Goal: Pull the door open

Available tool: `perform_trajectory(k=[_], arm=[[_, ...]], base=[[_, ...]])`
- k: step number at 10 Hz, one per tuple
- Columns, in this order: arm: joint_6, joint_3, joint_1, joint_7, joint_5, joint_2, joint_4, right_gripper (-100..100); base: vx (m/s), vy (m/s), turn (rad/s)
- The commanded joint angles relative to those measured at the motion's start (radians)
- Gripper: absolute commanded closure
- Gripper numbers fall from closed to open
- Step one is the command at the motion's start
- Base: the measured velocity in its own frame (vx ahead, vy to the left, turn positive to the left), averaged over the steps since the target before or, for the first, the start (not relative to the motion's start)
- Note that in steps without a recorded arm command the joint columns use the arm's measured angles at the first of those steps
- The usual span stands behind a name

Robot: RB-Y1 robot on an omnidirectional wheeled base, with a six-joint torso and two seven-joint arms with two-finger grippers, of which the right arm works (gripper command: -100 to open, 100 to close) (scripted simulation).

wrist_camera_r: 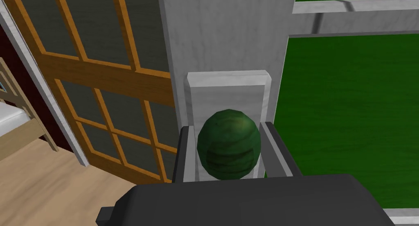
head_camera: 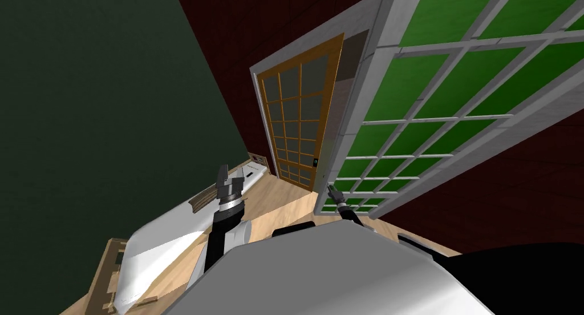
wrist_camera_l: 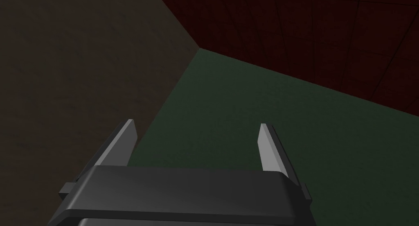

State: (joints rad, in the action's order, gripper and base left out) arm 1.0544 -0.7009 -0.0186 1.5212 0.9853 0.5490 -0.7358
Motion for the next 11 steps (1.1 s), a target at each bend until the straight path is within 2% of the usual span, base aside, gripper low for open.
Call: perform_trajectory(k=[1,5,6,7,10,11], arm=[[0.020,-0.026,-0.008,0.023,-0.011,0.012,0.004,100],[0.067,-0.088,-0.029,0.075,-0.036,0.054,-0.001,100],[0.058,-0.078,-0.021,0.068,-0.033,0.046,0.005,100],[0.086,-0.106,-0.034,0.088,-0.041,0.058,0.011,100],[0.132,-0.145,-0.051,0.117,-0.051,0.081,0.018,100],[0.156,-0.165,-0.059,0.131,-0.056,0.093,0.021,100]], base=[[-0.223,-0.030,0.084],[-0.242,-0.048,0.100],[-0.120,-0.015,0.014],[-0.168,-0.018,0.123],[-0.232,-0.085,0.148],[-0.225,-0.042,0.155]])
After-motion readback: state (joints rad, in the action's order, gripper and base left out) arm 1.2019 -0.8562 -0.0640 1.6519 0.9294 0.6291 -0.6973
